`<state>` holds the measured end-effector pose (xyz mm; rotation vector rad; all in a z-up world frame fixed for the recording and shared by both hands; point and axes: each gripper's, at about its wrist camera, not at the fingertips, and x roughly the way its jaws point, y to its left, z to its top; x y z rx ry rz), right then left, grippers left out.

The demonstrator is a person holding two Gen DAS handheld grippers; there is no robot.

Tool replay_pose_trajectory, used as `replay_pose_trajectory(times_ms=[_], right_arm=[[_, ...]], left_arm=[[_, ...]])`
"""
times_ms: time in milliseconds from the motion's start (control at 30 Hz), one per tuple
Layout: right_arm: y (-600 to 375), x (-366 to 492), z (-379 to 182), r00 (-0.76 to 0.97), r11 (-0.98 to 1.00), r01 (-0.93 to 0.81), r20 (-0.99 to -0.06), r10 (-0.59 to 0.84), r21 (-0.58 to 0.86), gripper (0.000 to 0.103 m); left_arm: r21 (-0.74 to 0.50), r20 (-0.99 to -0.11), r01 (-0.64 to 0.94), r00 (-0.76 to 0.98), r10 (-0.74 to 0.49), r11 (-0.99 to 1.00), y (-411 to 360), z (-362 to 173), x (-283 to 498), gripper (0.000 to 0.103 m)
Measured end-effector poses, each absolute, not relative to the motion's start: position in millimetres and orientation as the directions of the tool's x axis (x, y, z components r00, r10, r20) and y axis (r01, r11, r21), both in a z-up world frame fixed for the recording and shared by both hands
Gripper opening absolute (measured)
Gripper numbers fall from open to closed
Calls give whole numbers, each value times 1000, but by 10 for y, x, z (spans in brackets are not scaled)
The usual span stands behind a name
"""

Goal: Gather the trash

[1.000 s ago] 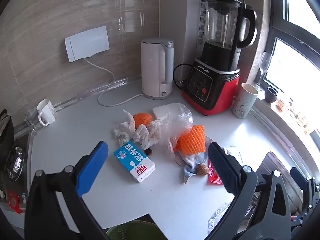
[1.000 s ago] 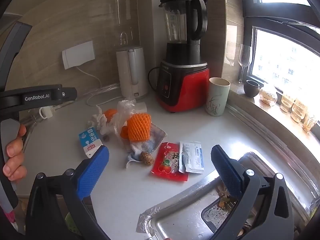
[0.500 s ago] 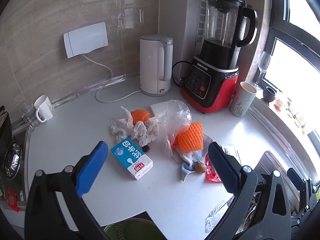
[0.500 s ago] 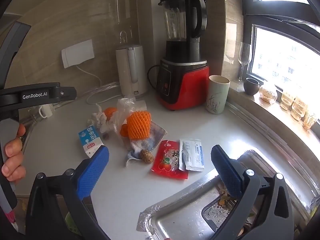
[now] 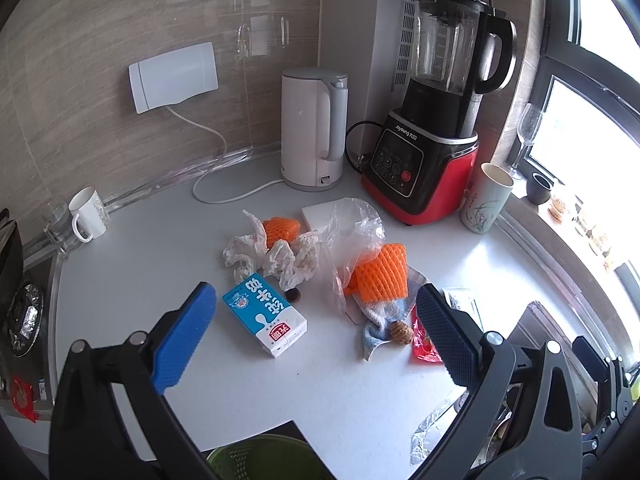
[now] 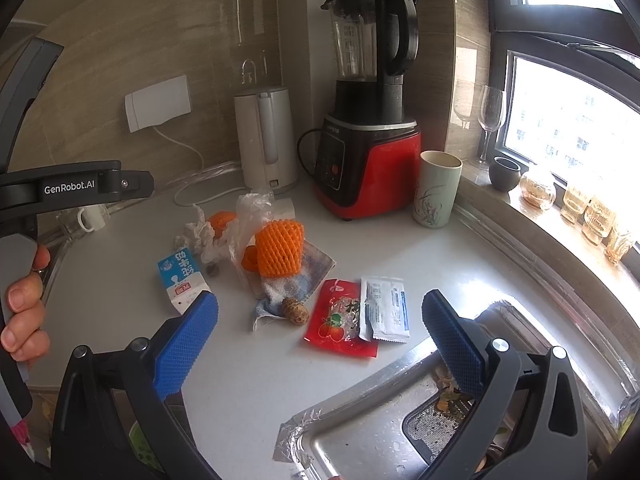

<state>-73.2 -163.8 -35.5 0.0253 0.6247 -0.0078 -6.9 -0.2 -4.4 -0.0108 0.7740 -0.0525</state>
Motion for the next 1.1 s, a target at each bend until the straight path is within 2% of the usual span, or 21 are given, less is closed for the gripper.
replay_pose_trajectory(times_ms=[1100], right_arm=[[-1655,-736,-367,811,1000,18,-584,-5,17,101]], left_arm=[[-34,-705,46,707,-57,998,27,-41,-58,96]])
